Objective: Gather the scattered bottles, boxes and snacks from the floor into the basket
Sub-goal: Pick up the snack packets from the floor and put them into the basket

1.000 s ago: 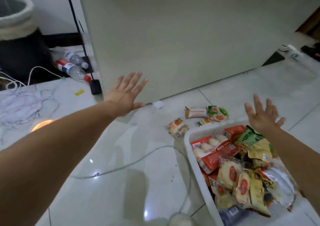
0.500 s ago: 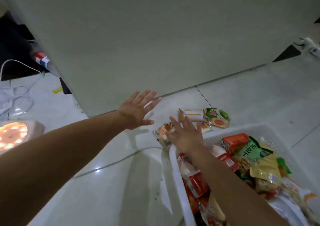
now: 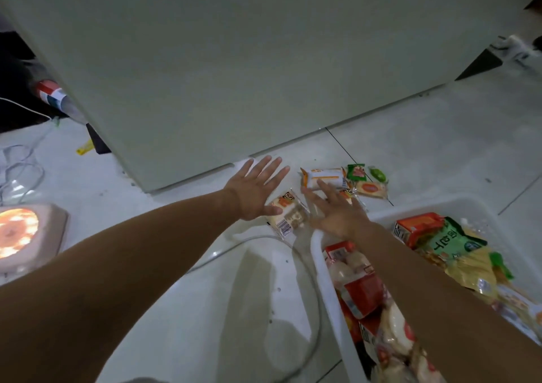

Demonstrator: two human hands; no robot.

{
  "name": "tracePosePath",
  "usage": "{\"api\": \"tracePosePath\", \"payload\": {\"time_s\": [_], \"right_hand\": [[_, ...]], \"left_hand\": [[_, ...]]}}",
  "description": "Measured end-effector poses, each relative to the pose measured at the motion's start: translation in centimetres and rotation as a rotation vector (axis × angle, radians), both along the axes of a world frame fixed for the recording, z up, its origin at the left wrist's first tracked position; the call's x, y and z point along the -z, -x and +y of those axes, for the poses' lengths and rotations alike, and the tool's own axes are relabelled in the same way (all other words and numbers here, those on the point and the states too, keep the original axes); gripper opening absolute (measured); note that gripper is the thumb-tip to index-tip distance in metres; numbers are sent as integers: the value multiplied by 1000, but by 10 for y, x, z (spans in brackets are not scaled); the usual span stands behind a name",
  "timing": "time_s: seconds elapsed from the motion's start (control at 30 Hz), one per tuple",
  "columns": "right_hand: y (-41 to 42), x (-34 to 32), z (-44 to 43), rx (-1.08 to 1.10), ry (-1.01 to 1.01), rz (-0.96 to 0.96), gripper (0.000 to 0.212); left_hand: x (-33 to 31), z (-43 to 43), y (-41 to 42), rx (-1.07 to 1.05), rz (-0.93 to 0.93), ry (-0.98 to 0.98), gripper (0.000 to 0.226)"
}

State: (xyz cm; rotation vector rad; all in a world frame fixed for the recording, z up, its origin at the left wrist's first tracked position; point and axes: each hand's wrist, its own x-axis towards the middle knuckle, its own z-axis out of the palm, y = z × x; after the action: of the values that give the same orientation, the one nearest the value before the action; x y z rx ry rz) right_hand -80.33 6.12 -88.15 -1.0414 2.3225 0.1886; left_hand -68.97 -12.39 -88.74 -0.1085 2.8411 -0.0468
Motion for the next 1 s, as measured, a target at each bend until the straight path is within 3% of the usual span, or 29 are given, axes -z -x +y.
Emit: {"api": "tracePosePath", "payload": {"time_s": [0.23, 0.43, 0.63, 0.83, 1.0], "right_hand": [[28, 3, 47, 186, 65, 17, 91], [50, 15, 39, 292, 154, 27, 108], [79, 34, -2, 172, 129, 201, 96], [92, 66, -22, 34, 52, 209, 81], [80, 89, -25, -25, 179, 212, 60]], "left_hand": [[22, 24, 9, -22, -59, -74, 93], [34, 33, 26, -143, -62, -186, 96], [59, 36, 34, -191, -59, -204, 96], [86, 44, 39, -228, -70, -245, 97], [86, 45, 44, -239, -41, -236, 94]]}}
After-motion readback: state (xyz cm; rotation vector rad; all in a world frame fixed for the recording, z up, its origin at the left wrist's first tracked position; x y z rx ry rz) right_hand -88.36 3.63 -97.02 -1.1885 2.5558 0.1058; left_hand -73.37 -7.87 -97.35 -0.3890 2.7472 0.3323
